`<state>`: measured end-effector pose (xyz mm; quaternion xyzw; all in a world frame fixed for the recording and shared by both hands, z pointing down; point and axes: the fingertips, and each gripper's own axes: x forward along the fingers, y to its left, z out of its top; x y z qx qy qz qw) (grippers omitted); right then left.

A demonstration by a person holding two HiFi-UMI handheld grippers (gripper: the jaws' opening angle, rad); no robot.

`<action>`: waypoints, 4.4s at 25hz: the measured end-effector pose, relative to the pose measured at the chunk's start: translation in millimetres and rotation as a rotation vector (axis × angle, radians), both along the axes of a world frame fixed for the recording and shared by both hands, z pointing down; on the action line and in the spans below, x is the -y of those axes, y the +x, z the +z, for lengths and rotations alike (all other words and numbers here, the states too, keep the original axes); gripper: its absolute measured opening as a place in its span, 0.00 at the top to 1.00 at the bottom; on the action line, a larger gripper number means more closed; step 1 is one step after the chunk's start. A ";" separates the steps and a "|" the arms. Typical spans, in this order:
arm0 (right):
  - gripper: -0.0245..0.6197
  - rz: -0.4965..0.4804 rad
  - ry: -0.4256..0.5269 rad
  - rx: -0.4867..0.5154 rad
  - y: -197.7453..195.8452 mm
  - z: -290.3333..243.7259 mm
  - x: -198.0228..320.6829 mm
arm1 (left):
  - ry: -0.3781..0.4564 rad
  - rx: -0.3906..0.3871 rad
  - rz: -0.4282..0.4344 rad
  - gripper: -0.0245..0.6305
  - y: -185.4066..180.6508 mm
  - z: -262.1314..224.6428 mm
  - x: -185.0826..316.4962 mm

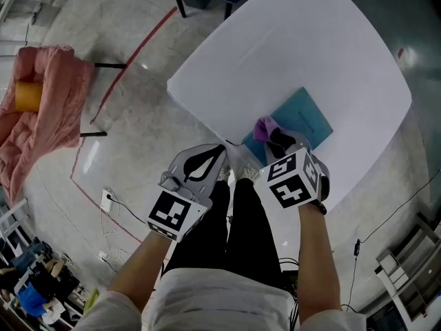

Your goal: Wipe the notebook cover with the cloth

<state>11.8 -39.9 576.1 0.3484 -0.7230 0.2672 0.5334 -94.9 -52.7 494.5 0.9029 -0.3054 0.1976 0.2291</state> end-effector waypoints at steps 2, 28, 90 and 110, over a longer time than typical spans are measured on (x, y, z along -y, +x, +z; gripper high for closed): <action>0.79 -0.008 -0.005 0.004 -6.2 0.3 -3.9 | 0.003 0.000 0.004 0.96 -0.9 -1.2 -0.1; 0.79 -0.027 0.012 0.082 -39.6 -1.8 -25.9 | 0.014 -0.001 0.006 0.96 -14.6 -6.7 -18.6; 0.79 0.188 0.563 0.540 38.9 -283.1 -70.3 | 0.244 0.002 0.070 0.96 58.1 -191.8 -42.2; 0.79 0.191 0.542 0.599 39.7 -285.3 -68.1 | 0.211 -0.039 0.032 0.96 62.4 -203.1 -41.1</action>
